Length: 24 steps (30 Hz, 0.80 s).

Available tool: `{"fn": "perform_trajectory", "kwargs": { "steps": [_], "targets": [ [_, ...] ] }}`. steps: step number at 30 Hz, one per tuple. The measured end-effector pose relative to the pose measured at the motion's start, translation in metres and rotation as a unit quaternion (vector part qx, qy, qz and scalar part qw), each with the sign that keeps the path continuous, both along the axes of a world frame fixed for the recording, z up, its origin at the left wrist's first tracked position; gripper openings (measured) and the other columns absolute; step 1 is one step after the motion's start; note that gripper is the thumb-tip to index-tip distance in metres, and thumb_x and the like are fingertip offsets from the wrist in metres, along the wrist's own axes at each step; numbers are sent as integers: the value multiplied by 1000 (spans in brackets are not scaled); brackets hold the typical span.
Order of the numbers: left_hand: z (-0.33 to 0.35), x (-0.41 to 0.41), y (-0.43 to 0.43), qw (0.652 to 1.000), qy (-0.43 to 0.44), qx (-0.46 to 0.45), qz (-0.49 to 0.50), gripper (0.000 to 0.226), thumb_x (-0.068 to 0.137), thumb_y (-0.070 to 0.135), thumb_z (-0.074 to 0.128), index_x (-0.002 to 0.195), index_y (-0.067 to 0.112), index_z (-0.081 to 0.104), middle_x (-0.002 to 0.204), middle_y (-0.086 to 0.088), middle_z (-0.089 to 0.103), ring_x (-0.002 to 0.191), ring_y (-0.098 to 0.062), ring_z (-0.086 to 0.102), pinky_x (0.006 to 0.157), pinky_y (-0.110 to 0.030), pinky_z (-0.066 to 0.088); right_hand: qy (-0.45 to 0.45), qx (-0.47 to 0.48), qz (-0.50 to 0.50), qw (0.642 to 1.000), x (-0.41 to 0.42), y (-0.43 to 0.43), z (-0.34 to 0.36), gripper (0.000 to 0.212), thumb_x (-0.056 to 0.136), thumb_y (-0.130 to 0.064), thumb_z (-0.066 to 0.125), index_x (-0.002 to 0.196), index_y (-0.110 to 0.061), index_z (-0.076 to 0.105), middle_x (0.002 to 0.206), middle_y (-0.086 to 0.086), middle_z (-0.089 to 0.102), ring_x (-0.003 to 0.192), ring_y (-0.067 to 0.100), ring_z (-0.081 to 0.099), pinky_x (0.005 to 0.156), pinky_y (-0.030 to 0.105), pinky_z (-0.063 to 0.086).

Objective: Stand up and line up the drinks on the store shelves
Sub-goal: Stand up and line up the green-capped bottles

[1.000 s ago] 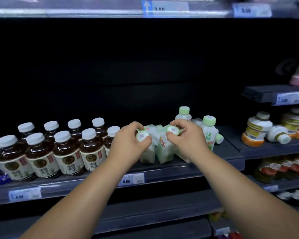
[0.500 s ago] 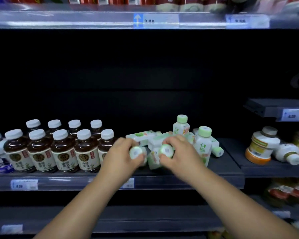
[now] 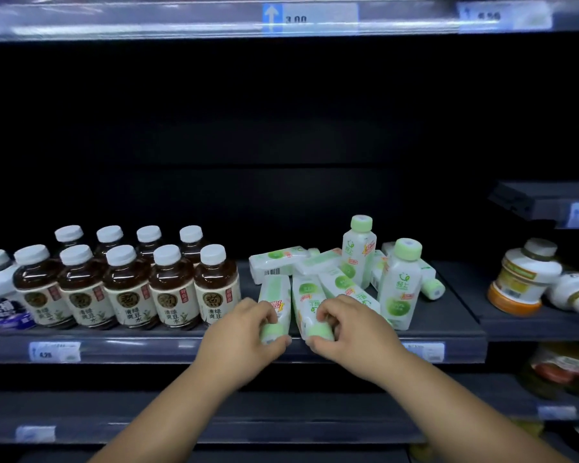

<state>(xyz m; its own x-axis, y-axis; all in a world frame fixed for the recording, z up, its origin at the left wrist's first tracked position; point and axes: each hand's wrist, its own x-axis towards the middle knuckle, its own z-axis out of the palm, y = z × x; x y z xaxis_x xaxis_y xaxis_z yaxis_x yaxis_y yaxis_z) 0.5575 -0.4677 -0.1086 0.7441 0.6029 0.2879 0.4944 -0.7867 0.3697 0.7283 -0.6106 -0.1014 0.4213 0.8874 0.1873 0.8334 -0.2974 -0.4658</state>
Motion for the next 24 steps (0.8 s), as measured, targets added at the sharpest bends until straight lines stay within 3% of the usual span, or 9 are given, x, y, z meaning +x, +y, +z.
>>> {"fn": "perform_trajectory", "kwargs": {
  "steps": [4, 9, 13, 15, 18, 21, 24],
  "targets": [
    [34, 15, 23, 998, -47, -27, -30, 26, 76, 52, 71, 91, 36, 58, 86, 15, 50, 78, -3, 53, 71, -29, 49, 53, 58, -22, 997, 15, 16, 18, 30, 77, -56, 71, 96, -37, 58, 96, -16, 54, 79, 5, 59, 78, 35, 54],
    [86, 59, 42, 986, -101, -93, -92, 22, 76, 42, 77, 89, 39, 60, 95, 12, 61, 74, -2, 62, 73, -29, 54, 107, 155, -34, 982, 37, 27, 67, 22, 82, -33, 78, 98, -35, 63, 100, -12, 59, 77, 6, 63, 73, 34, 58],
    [104, 101, 33, 967, -119, -178, -138, 31, 75, 37, 80, 102, 36, 63, 102, 11, 63, 84, -6, 65, 76, -33, 58, 35, 284, -62, 956, 65, 0, 106, 24, 78, -19, 81, 95, -30, 67, 94, -9, 64, 83, 5, 63, 74, 24, 50],
    [104, 121, 22, 959, -111, -195, -172, 38, 73, 34, 83, 106, 33, 63, 104, 10, 63, 86, -8, 67, 83, -37, 58, -3, 258, -97, 961, 81, -21, 113, 29, 78, -24, 81, 103, -30, 68, 100, -11, 62, 94, 1, 59, 82, 20, 46],
    [95, 143, -5, 944, -78, -241, -213, 45, 71, 25, 86, 109, 32, 61, 107, 8, 61, 89, -12, 69, 85, -43, 57, 15, 116, -122, 986, 102, -44, 107, 47, 77, -36, 83, 119, -32, 64, 114, -12, 60, 106, 3, 56, 89, 22, 44],
    [85, 159, -30, 936, -25, -273, -222, 60, 71, 27, 87, 120, 37, 55, 113, 13, 56, 91, -11, 69, 82, -39, 59, 54, 69, -103, 991, 115, -51, 91, 35, 79, -39, 81, 110, -40, 64, 112, -15, 63, 104, 4, 60, 84, 25, 48],
    [77, 176, -50, 931, -28, -288, -224, 64, 71, 29, 85, 117, 53, 47, 115, 17, 54, 88, -11, 70, 81, -42, 60, 70, 85, -106, 988, 126, -54, 78, 32, 82, -34, 79, 106, -43, 61, 113, -14, 64, 101, 7, 62, 87, 35, 54]
  ]
}}
